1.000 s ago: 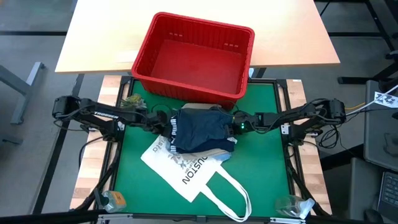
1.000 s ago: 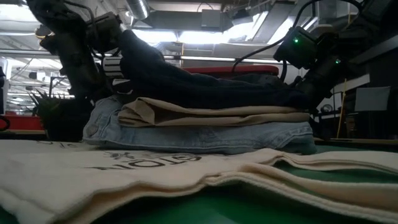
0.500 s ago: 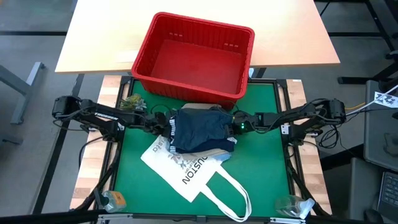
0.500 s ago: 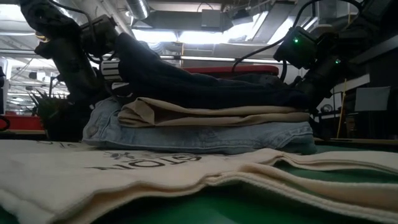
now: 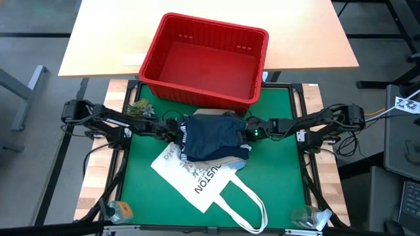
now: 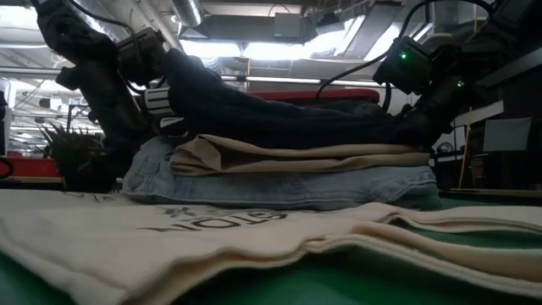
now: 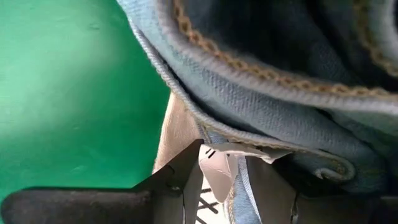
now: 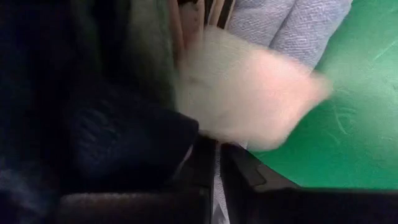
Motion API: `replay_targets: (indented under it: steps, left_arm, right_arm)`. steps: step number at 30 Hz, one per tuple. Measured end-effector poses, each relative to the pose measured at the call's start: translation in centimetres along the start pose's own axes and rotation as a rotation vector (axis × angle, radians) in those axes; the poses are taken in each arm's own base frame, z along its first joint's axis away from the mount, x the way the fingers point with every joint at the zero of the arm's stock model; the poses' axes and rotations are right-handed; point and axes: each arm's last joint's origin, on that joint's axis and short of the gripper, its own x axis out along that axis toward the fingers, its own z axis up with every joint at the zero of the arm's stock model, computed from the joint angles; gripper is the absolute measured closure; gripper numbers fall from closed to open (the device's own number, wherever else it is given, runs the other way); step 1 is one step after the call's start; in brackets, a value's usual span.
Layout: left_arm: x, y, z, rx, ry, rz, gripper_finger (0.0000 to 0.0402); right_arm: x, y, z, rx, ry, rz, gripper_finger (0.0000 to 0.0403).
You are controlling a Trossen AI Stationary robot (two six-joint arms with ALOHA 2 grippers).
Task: Fold Laundry from Bin
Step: Put the stacked clothes into the red organizer bin
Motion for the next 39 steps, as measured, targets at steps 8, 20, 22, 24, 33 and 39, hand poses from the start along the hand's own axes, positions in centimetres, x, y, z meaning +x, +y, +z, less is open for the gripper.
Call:
replay_targets:
  steps: [8, 20, 22, 24, 33, 39]
  left_arm:
    - [0.3, -0.5, 0.2, -0.003, -0.015, -0.051, 0.0283]
    - [0.2, -0.9, 0.4, -0.006, -0.029, -0.100, 0.0283]
    - [0.2, -0.9, 0.4, -0.006, -0.029, -0.105, 0.0283]
    - [0.2, -1.0, 0.4, -0.006, -0.025, -0.114, 0.0283]
    - [0.1, -1.3, 0.9, -0.020, -0.007, -0.171, 0.0283]
    - [0.1, -1.3, 1.8, -0.026, -0.037, -0.187, 0.0283]
  right_arm:
    - [0.0, -0.1, 0.0, 0.000, -0.003, -0.006, 0.0386]
    - [0.0, -0.1, 0.0, 0.000, -0.019, -0.014, 0.0386]
    - [0.0, -0.1, 0.0, 0.000, -0.019, -0.016, 0.0386]
    - [0.0, -0.1, 0.0, 0.000, -0.019, -0.018, 0.0386]
    - [0.0, -0.2, 0.0, 0.000, -0.016, -0.029, 0.0386]
    - [0.0, -0.2, 0.0, 0.000, -0.014, -0.032, 0.0386]
